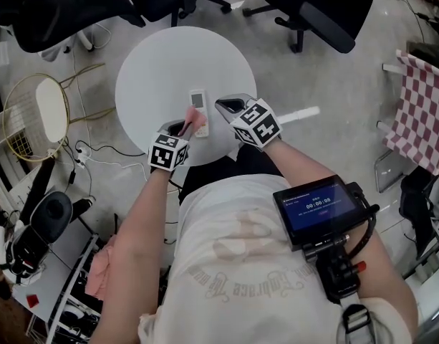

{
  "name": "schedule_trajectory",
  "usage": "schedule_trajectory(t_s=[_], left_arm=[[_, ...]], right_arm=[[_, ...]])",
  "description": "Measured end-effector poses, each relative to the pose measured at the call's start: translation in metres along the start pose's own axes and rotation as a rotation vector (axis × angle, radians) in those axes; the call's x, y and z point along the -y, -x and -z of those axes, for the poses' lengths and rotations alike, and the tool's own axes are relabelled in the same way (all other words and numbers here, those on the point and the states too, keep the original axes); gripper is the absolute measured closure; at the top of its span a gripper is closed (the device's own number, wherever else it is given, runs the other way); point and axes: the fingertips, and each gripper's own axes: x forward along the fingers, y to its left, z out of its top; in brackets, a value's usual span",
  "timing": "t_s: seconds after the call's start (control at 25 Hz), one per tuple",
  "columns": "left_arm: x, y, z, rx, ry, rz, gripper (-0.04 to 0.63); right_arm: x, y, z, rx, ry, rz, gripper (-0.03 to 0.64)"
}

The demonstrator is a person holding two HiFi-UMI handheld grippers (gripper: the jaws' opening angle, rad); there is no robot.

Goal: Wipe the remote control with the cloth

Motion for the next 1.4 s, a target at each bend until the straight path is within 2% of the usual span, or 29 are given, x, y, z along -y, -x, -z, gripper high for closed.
schedule_trajectory(t_s=[0.2,0.56,0.8,0.88,1.16,1.4], left_arm=[[-0.017,-0.004,-0.024,0.039,0.030,-0.025,0.561],[-0.038,-0.018,-0.060,0.037,0.004,-0.043,0.561],[0.006,-0.029,-0.063,-0.031,-0.108,-0.026,0.561],[0.019,-0.027,-0.058,-0.039,-0.114,-0.028,0.560],[0.033,-0.006,-0.006,-0.009,0.033,-0.040,0.561],[0.057,-0.001,0.038,-0.034,0.096,-0.028,0.560]], right_arm=[[0.002,0.002,0.003,-0.006,0.001,0.005,0.610],[0.010,0.005,0.009,-0.014,-0.004,0.023,0.609],[0.021,0.026,0.016,-0.009,-0.005,0.004,0.609],[0.023,0.032,0.017,-0.007,0.001,-0.006,0.609],[0.015,0.021,0.014,-0.014,0.023,-0.031,0.609],[0.005,0.018,0.020,-0.030,0.034,-0.058,0.609]])
